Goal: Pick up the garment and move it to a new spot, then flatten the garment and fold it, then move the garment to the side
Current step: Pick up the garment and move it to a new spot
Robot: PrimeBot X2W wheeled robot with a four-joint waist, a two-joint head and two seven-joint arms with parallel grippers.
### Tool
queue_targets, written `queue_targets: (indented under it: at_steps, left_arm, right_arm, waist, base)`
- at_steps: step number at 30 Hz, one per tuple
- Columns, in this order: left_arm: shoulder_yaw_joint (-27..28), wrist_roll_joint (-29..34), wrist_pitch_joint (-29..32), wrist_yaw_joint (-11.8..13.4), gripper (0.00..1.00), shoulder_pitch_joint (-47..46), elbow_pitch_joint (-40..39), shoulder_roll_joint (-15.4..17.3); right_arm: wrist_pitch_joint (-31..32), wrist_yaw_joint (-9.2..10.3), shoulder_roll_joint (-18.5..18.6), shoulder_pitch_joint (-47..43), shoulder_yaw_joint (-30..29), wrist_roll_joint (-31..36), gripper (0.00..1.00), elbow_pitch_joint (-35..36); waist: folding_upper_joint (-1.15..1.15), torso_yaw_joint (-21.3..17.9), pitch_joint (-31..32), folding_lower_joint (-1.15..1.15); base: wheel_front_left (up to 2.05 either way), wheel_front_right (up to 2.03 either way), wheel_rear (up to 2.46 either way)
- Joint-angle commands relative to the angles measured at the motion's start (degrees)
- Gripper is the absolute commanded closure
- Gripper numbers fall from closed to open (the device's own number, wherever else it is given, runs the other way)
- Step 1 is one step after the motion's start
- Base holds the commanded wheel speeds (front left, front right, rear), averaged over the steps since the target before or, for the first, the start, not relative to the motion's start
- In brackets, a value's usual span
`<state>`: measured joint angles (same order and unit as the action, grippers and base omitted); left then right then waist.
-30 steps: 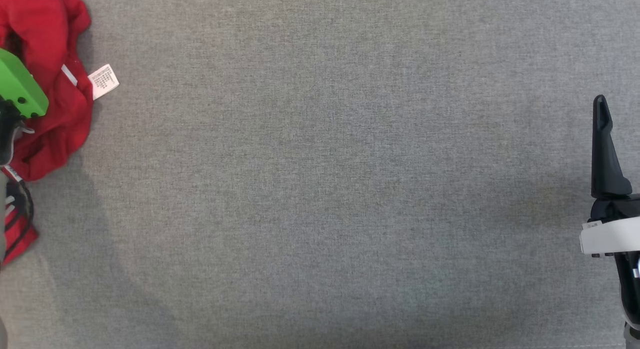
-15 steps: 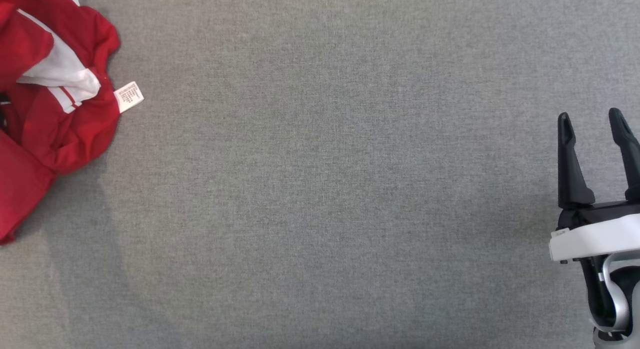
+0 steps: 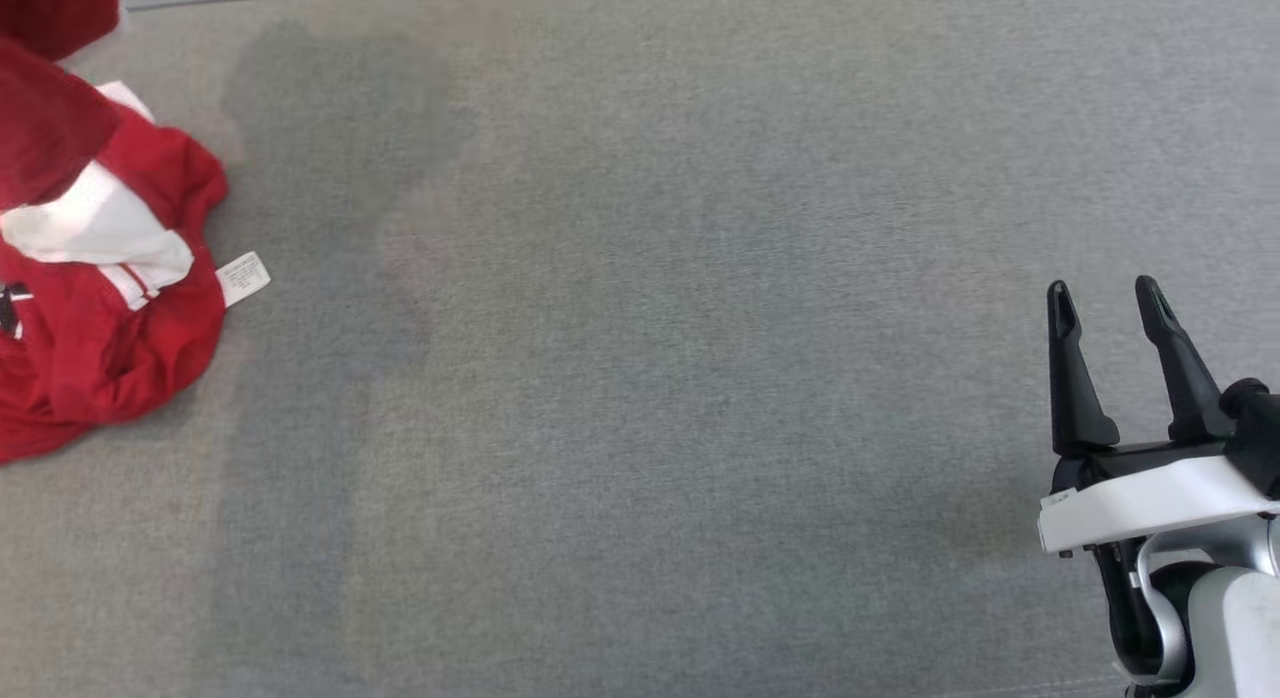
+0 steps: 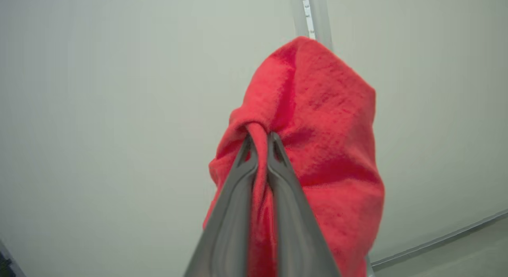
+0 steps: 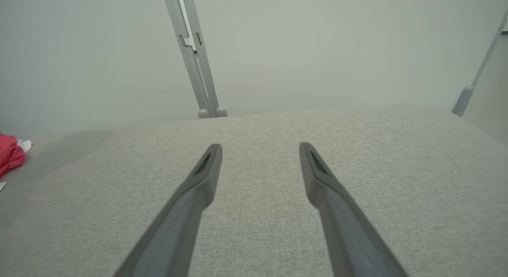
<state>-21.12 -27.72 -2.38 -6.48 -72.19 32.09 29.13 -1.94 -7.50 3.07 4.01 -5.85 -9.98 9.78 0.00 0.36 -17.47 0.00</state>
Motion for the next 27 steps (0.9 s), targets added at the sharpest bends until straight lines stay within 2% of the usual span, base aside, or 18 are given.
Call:
queue_targets:
  at_steps: [1,7,12,19,26,27]
  left_arm:
    - [-0.62,0.24,0.76,0.39,1.0,-1.01,-2.17,-0.88]
    - [-4.06,-0.33,3.92,0.76,1.0,-1.38,-9.21,-6.02]
    - [-6.75,-1.43,4.26,1.37,1.0,2.47,-11.32,-10.63]
    - [-10.43,-3.27,2.96,3.1,1.0,14.07,-10.79,-15.16]
    - [-12.9,-5.54,-0.8,4.98,1.0,27.38,-6.9,-18.85]
    - [-14.4,-5.76,-1.11,4.5,0.71,30.38,-5.58,-19.82]
  right_arm:
    - [-0.74,0.01,-0.04,-0.35,0.36,-0.45,0.0,-0.68]
    - [-2.93,0.01,-0.18,0.42,1.58,-2.69,0.0,-3.68]
    - [-4.95,0.01,-0.2,1.24,3.74,-4.66,0.0,-6.04]
    - [-6.98,0.01,-0.18,2.27,6.6,-6.24,0.0,-8.28]
    - [-7.99,0.01,-0.2,2.1,7.24,-6.64,0.0,-9.48]
    - [-7.85,0.01,-0.2,2.02,7.22,-6.35,0.0,-9.61]
  waist:
    - [0.0,-4.85,2.94,0.0]
    - [0.0,-9.93,3.85,0.0]
    - [0.0,-13.53,4.25,0.0]
    - [0.0,-17.14,3.72,0.0]
    - [0.0,-17.99,3.66,0.0]
    - [0.0,-17.55,3.76,0.0]
  base:
    - [0.0,0.0,0.0]
    - [0.0,0.0,0.0]
    - [0.0,0.0,0.0]
    - [0.0,0.0,0.0]
    - [0.0,0.0,0.0]
    - [0.0,0.0,0.0]
